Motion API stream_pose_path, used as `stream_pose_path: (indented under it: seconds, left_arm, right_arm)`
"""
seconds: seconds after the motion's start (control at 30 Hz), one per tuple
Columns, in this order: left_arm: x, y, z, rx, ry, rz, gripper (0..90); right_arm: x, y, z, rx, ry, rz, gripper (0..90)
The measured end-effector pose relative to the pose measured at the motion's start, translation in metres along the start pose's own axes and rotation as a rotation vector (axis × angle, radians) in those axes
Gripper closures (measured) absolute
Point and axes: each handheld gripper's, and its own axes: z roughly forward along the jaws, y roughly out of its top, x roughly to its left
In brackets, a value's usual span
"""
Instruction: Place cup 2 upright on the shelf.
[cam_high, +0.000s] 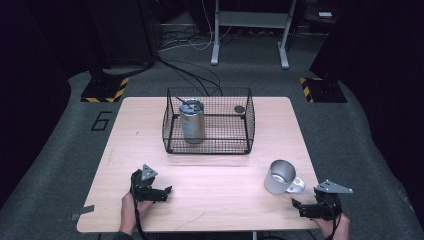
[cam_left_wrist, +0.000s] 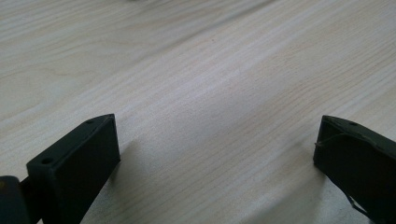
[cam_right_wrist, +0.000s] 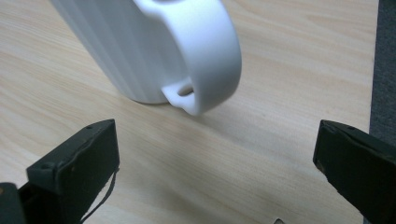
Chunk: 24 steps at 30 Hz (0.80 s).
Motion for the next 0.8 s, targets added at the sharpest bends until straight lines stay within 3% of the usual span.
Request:
stream_pose_path:
  seconds: [0.27,0.4,0.8]
  left_arm:
    - [-0.001,0.000,0.000,-0.005,0.002,-0.009,0.2]
    - [0.000,0.000,0.000,-0.005,0.002,0.006,0.3]
    - [-0.001,0.000,0.000,-0.005,0.004,-0.006,0.4]
  right_arm:
    - [0.008,0.026,-0.014,0.014,0.041,-0.076,0.0]
    - [0.011,0.039,-0.015,0.011,0.057,-0.105,0.0]
    - [0.015,0.069,0.000,0.005,0.101,-0.141,0.0]
